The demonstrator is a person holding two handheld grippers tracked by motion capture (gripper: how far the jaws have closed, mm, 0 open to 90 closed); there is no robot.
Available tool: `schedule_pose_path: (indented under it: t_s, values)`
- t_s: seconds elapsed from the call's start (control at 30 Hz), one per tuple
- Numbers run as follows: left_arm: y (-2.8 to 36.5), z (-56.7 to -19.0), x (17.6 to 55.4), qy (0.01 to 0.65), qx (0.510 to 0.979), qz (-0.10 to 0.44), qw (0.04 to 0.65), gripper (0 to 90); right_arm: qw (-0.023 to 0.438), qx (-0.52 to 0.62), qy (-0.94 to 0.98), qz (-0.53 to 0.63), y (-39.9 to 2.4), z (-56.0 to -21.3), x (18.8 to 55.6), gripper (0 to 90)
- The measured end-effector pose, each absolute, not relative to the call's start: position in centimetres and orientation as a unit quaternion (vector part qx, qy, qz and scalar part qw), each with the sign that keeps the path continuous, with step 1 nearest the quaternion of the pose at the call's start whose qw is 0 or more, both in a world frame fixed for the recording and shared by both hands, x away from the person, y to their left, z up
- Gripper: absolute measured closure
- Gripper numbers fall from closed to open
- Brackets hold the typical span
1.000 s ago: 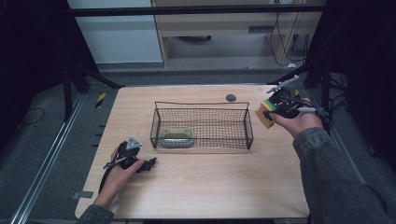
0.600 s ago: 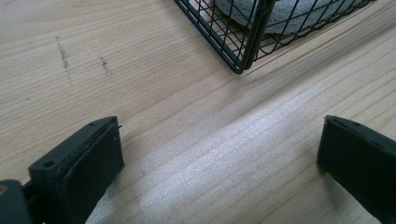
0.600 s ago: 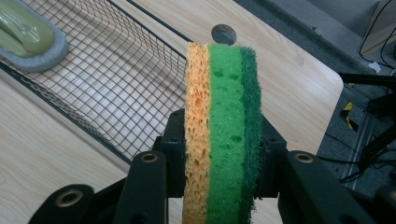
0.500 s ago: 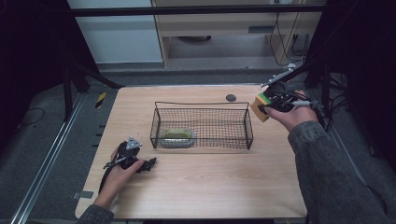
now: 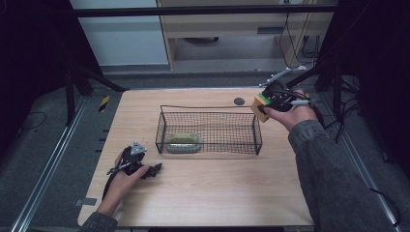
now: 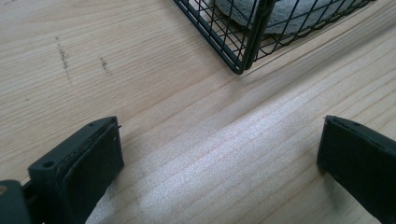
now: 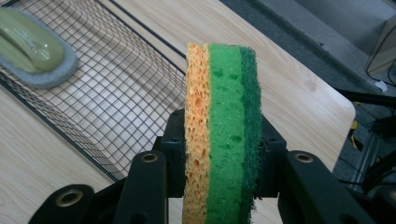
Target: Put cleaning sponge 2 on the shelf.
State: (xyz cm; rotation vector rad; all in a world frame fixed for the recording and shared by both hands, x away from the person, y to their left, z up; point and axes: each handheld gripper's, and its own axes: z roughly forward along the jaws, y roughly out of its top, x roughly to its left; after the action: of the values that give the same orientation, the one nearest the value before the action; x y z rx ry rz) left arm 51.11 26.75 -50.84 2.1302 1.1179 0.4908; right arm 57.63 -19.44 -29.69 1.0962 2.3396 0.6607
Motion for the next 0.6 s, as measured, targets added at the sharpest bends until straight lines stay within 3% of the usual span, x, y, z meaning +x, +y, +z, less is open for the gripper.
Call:
schedule_pose_path:
  t_s: [0.6]
  values:
    - [26.8, -50.9, 51.2, 0.427, 0.817, 0.188, 0.338, 0.0, 0.191, 0.383, 0.869, 0.247, -18.3, -33.8, 60.4, 64.5]
